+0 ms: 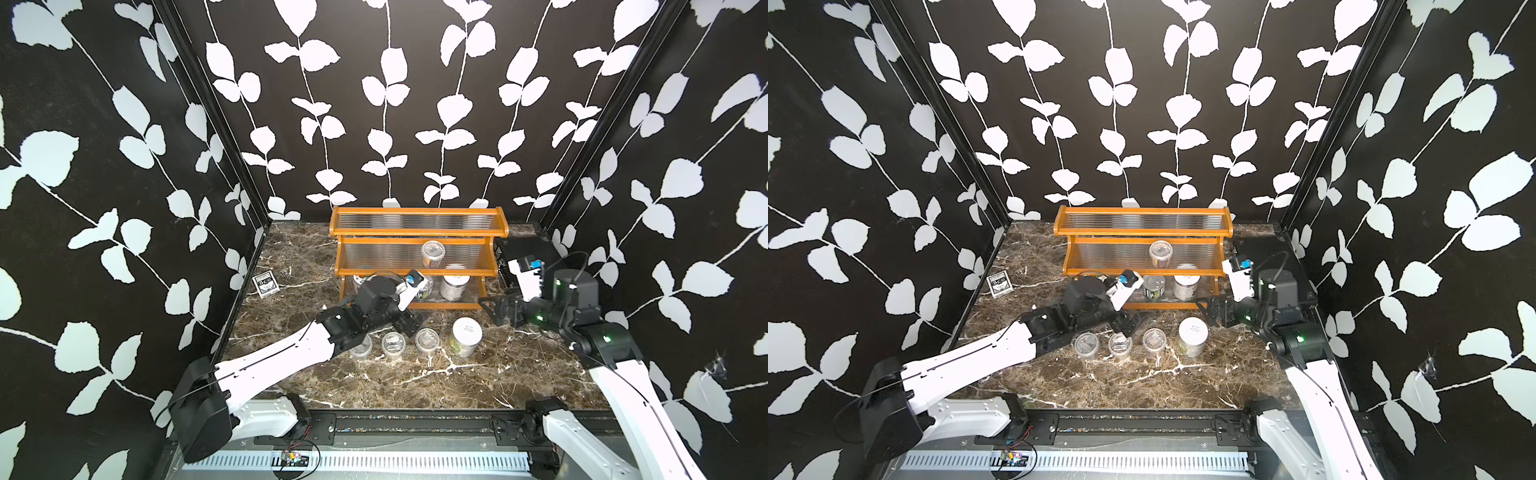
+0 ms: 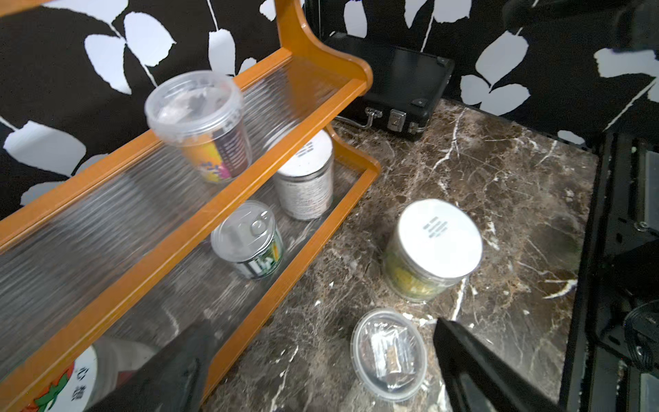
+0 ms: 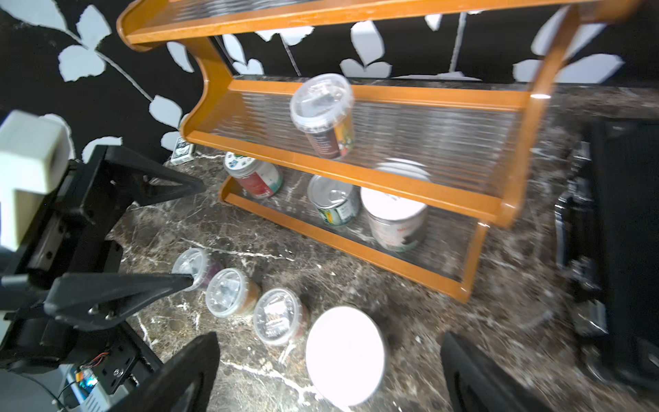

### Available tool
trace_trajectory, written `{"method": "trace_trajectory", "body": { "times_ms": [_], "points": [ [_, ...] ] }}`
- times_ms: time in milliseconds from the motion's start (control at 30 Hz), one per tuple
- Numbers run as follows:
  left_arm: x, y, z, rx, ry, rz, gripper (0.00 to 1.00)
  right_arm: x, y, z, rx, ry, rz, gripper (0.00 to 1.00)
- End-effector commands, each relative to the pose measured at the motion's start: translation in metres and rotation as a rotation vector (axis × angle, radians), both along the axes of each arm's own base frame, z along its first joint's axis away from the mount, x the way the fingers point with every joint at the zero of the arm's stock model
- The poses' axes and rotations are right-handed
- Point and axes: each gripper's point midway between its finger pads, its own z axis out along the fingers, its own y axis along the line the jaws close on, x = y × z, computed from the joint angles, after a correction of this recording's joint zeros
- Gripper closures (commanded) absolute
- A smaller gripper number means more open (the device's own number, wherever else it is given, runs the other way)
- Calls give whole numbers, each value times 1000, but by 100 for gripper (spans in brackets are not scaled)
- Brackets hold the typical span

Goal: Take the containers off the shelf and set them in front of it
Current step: 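Pick up a container from the shelf.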

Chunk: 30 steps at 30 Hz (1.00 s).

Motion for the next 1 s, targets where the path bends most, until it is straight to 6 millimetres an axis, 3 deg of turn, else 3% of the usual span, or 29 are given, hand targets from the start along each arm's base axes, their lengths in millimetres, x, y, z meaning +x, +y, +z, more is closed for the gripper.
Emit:
{"method": "trace_trajectory", "body": {
  "times_ms": [0, 133, 333, 767, 967],
  "points": [
    [-4, 19, -12, 15, 59, -24, 2, 24, 26, 3, -4, -74, 24, 0],
    [12, 42, -10, -30, 82, 37, 2, 49, 60, -7, -86, -121, 2, 0],
    [33, 67, -10, -65, 91, 125, 2, 89, 87, -16, -139, -197, -125, 0],
    [42, 76, -16, -66, 89, 179, 2, 146, 117, -5, -181, -327, -160, 3],
    [43, 78, -20, -68, 92, 195, 2, 169, 125, -13, -187, -323, -191, 5]
  ]
}}
